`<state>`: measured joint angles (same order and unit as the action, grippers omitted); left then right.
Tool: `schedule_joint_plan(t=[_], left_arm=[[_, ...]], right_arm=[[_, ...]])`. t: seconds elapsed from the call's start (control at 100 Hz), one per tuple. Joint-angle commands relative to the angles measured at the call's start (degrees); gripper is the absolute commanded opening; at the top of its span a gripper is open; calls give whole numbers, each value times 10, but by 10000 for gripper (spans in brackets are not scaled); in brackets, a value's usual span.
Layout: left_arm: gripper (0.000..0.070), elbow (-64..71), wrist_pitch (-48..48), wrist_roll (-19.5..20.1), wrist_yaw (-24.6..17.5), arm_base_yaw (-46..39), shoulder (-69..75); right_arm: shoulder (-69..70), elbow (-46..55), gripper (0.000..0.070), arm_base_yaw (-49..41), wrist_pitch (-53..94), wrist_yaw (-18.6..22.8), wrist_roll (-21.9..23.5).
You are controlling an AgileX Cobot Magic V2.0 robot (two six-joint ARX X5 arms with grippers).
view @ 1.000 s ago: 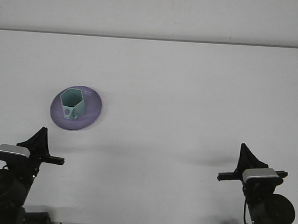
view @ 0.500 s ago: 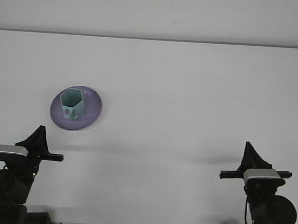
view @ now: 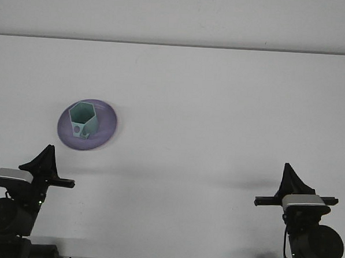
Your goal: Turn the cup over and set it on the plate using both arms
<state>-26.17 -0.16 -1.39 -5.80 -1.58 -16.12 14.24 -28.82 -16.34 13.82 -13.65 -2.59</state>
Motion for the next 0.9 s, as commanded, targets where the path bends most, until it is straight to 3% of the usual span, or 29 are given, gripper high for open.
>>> schedule_joint_plan(t=[0.0,0.12,0.22,0.55,0.89], left_arm=[[14,22,37,35,3,3,17],[14,98,74,63,17,22,74],[15,161,79,48,37,25,123],[15,251,101,41,36,24,160],[15,254,93,29,33,24,159]], right_arm=[[0,-5,0,-1,-6,-1,-3],[0,-5,0,-1,-6,-1,-3],[0,-5,0,-1,-6,-1,-3],[0,-5,0,-1,-6,-1,-3],[0,-5,0,-1,-6,-1,-3]])
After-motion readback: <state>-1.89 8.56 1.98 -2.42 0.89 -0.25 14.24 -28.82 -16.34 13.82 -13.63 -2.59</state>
